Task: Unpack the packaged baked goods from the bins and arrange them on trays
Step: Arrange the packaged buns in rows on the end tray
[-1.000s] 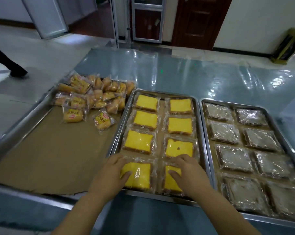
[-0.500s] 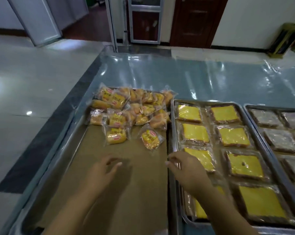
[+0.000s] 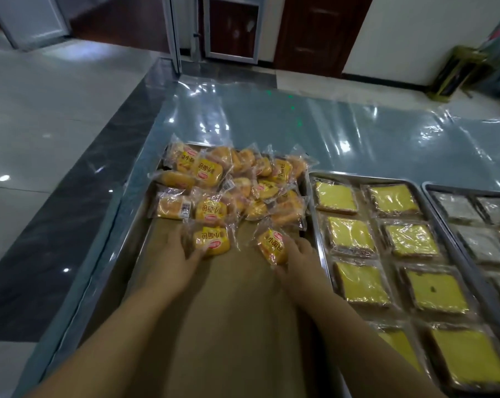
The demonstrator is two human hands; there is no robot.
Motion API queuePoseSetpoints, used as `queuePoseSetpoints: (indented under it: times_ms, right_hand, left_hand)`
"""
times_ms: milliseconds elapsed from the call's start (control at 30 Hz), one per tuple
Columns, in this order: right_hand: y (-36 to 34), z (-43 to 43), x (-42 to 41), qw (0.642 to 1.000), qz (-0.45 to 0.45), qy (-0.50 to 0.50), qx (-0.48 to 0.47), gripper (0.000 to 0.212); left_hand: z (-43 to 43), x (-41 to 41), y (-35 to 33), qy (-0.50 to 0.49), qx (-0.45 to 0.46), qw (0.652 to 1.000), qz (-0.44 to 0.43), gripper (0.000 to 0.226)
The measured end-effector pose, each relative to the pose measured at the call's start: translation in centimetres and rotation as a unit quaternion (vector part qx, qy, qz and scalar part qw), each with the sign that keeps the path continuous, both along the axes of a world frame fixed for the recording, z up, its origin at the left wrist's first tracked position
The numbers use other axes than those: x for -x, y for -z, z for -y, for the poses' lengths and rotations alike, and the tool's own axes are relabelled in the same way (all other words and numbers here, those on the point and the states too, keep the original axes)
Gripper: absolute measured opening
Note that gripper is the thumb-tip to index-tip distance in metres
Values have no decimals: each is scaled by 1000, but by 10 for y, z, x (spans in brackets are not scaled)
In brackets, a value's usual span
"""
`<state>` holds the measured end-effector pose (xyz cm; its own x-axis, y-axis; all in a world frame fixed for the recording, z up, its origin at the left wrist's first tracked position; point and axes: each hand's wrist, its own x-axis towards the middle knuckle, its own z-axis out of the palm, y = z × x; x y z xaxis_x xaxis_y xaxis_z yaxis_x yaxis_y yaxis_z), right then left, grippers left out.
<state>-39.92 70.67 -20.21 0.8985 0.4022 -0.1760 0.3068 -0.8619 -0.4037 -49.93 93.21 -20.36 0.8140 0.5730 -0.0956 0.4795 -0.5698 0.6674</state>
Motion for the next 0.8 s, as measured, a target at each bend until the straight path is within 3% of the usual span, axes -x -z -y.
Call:
queuePoseSetpoints:
  times_ms: [100, 267, 400, 800]
  right_hand:
    - [4, -7, -8, 999, -26, -24, 27, 71]
    - [7, -12, -5, 996, -35, -69, 52, 57]
    - [5, -5, 14, 997, 14, -74, 21, 46]
    - [4, 41, 106, 990, -25, -104, 89, 62]
  left_hand:
    - [2, -9, 4, -8, 94, 995, 12, 52]
    - [4, -1, 5, 9, 126, 992, -18, 46]
    - [6, 20, 5, 20, 158, 987, -29, 26]
    - [26, 75, -10, 13, 274, 961, 45, 22]
